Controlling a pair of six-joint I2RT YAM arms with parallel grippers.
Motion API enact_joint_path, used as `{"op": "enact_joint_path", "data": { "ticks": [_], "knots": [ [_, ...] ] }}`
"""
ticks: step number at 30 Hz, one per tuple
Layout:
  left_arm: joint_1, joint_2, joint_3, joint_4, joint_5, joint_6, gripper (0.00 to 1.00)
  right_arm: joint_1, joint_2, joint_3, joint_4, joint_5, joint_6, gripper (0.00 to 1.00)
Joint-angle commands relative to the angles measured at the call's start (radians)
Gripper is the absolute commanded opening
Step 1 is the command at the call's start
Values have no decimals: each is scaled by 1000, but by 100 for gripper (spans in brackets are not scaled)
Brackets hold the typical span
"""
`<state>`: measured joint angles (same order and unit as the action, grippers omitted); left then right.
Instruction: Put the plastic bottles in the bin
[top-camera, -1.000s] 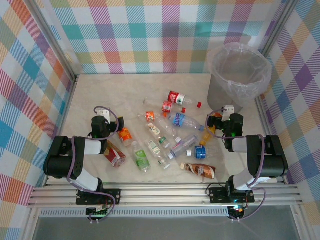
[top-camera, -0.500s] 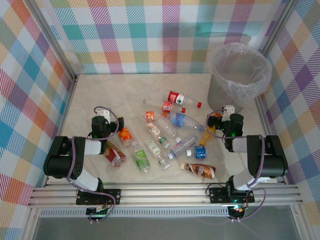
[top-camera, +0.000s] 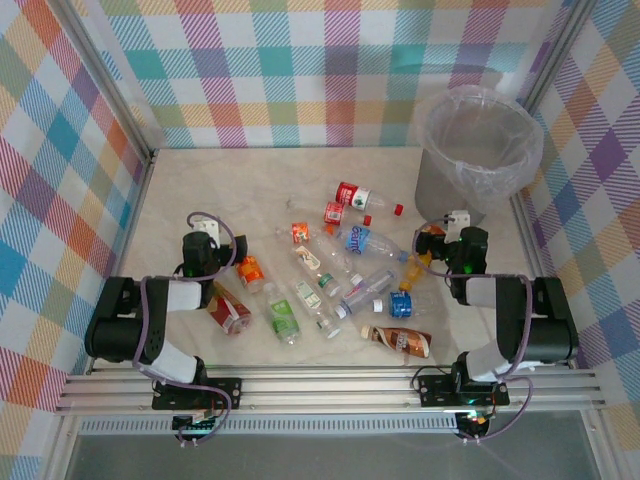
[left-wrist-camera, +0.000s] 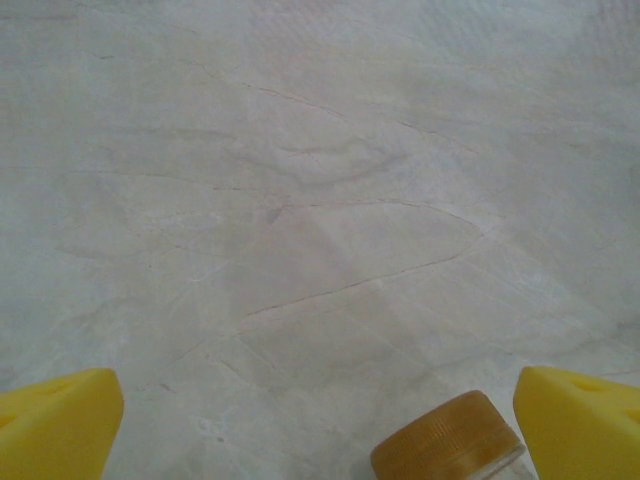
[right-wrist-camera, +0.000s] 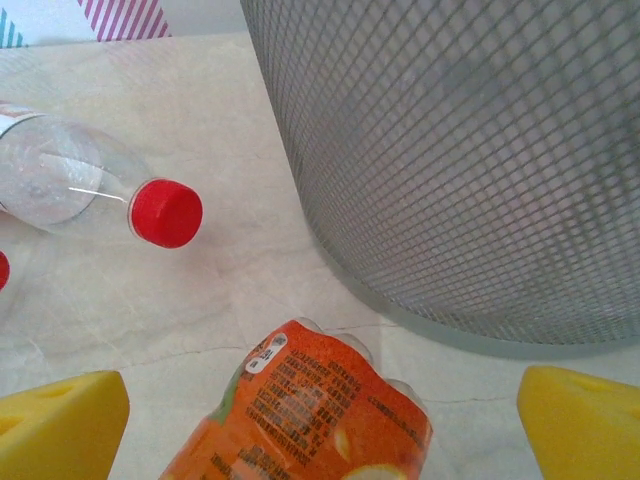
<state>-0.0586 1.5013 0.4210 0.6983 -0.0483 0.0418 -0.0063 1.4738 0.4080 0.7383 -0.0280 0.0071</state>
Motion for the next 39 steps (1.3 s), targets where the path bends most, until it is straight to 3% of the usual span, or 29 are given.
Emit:
{"op": "enact_joint_path", "data": {
  "ticks": [1, 6, 9, 16, 23, 26, 31, 39],
  "knots": [
    [-18, -113, 49, -113, -38, -1, 100, 5, -92, 31, -97, 40, 32, 100],
    [-67, -233, 184, -402, -123, -50, 100, 6, -210, 72, -305, 78, 80, 100],
    [-96, -281, 261, -534, -120, -106, 100, 11, -310, 96, -439, 93, 130, 100],
    [-147, -348, 431, -841, 2, -287, 100, 35, -510, 212, -847, 117, 344, 100],
    [-167, -422, 498, -1089, 79, -410, 100, 52, -581, 302, -1139, 135, 476, 100],
    [-168, -465, 527, -1171, 172, -427, 100, 51, -597, 329, -1216, 98, 505, 100],
    [-173, -499, 580, -1228, 507, -478, 100, 51, -564, 362, -1281, 18, 536, 100],
    [-197, -535, 623, -1329, 720, -305, 100, 50, -479, 400, -1321, -37, 608, 91]
  ]
}}
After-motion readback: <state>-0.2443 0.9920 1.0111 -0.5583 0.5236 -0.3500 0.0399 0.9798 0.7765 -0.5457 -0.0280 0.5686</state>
